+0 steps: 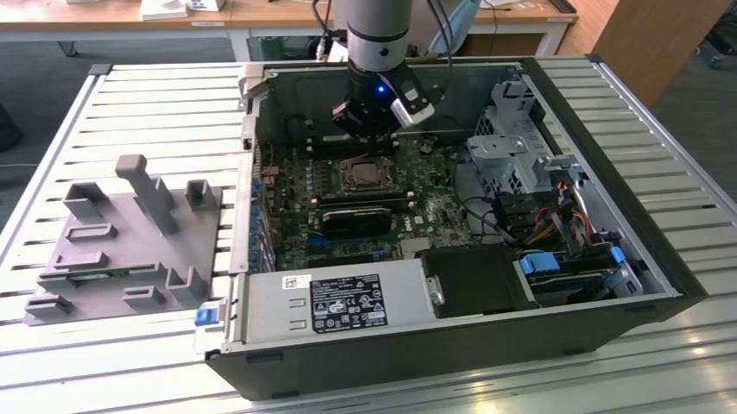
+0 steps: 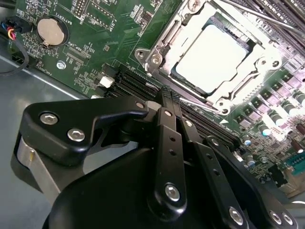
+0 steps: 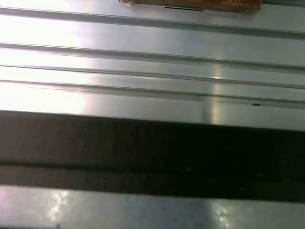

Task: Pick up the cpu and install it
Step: 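Install the first cpu locking lever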

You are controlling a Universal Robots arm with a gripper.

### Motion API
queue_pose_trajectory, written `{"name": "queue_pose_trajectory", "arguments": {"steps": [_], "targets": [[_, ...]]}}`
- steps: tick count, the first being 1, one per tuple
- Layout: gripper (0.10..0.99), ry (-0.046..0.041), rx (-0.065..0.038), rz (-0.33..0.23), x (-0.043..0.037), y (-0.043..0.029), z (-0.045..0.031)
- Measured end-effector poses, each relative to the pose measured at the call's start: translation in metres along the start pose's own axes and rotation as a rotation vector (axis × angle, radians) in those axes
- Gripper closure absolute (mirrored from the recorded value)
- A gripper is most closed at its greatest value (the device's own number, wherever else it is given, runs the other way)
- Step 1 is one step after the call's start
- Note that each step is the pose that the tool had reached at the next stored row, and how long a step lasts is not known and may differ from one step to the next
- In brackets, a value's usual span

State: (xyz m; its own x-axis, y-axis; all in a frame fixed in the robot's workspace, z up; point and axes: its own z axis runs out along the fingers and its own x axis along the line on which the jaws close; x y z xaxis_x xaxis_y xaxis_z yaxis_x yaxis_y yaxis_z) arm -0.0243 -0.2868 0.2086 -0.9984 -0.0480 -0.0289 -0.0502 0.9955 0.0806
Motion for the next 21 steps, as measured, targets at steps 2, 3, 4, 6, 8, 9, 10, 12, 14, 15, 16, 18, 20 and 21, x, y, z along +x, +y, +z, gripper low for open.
{"name": "queue_pose_trajectory", "arguments": {"steps": [2,3,4,6,8,9,10,12,14,15,16,18,20,21], "targets": [[0.980,0.0001,0.000,0.000,-0.0002,-0.0002,0.0016],[0.980,0.0002,0.000,0.000,-0.0003,-0.0002,0.0024],[0.980,0.0002,0.000,0.000,-0.0004,-0.0003,0.0032],[0.980,0.0004,0.000,0.000,-0.0007,-0.0004,0.0046],[0.980,0.0005,0.000,0.000,-0.0011,-0.0006,0.0060],[0.980,0.0005,0.000,0.000,-0.0014,-0.0006,0.0066],[0.980,0.0006,0.000,0.000,-0.0017,-0.0007,0.0072],[0.980,0.0009,0.000,0.000,-0.0026,-0.0008,0.0079],[0.980,0.0010,0.000,0.000,-0.0031,-0.0009,0.0079],[0.980,0.0010,0.000,0.000,-0.0031,-0.0008,0.0079],[0.980,0.0011,0.000,0.001,-0.0031,-0.0008,0.0076],[0.980,0.0009,0.000,0.000,-0.0032,-0.0007,0.0064],[0.980,0.0008,0.001,0.000,-0.0033,-0.0006,0.0061],[0.980,0.0008,0.003,0.000,-0.0033,-0.0006,0.0061]]}}
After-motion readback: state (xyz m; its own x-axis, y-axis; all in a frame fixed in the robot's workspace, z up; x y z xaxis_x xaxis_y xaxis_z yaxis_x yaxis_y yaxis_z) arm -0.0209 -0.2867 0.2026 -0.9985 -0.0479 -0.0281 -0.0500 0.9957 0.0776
